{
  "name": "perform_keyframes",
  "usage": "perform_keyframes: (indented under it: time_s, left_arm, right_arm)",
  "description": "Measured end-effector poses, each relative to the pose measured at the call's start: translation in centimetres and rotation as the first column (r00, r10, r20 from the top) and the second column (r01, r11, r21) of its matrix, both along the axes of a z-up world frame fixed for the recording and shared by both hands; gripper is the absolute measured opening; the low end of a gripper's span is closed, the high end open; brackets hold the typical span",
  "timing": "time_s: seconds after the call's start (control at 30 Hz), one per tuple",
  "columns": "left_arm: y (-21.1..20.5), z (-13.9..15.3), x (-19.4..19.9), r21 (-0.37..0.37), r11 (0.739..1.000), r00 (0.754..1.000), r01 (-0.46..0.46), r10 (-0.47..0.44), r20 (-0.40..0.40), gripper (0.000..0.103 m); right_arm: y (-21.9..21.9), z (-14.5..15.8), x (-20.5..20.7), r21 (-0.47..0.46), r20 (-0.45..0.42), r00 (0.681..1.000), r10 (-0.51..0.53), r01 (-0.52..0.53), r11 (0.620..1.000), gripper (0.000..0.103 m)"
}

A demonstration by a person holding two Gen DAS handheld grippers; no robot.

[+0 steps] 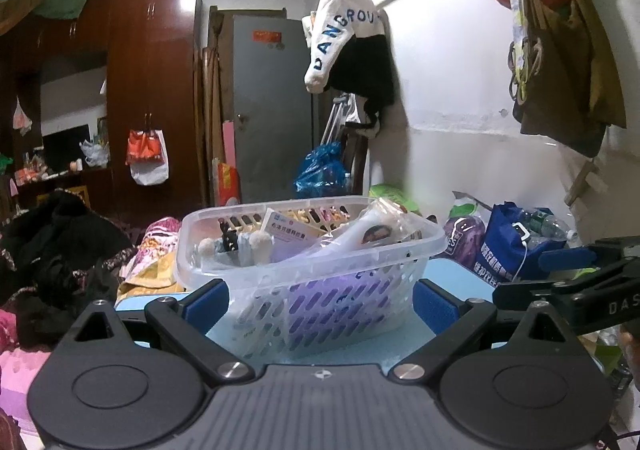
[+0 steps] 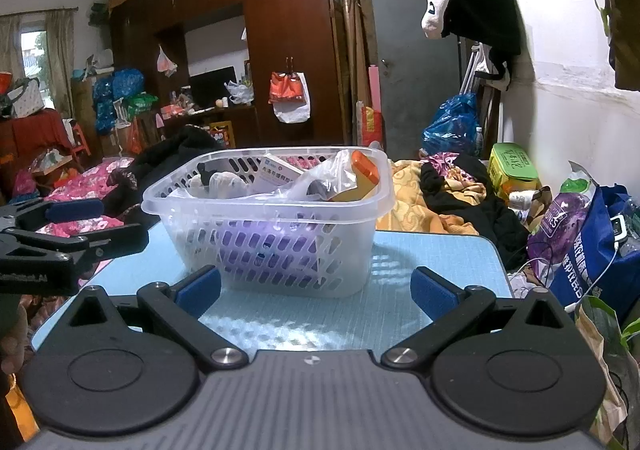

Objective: Organize objects

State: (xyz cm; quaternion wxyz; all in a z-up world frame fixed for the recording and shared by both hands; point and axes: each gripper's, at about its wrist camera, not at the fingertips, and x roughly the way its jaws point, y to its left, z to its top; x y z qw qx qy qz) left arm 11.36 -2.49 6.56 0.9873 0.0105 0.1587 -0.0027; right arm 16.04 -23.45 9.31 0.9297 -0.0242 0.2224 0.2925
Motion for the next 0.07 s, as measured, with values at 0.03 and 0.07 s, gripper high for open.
perform_keyframes:
  time_s: [0.03, 0.07]
  left_arm:
    - [-0.11, -0.01, -0.02, 0.003, 1.000, 1.000, 0.001, -0.001, 0.000, 0.100]
    - [-0.19, -0.04, -0.05, 0.007, 1.000, 1.000, 0.003, -0.003, 0.001, 0.100]
  right_arm:
    - [0.03, 0.03, 0.02, 0.000, -0.001, 1.000, 0.001, -0.001, 1.000, 0.103]
    - [0.04, 0.07, 0.02, -0.001, -0.001, 1.000, 0.002, -0.002, 1.000, 0.103]
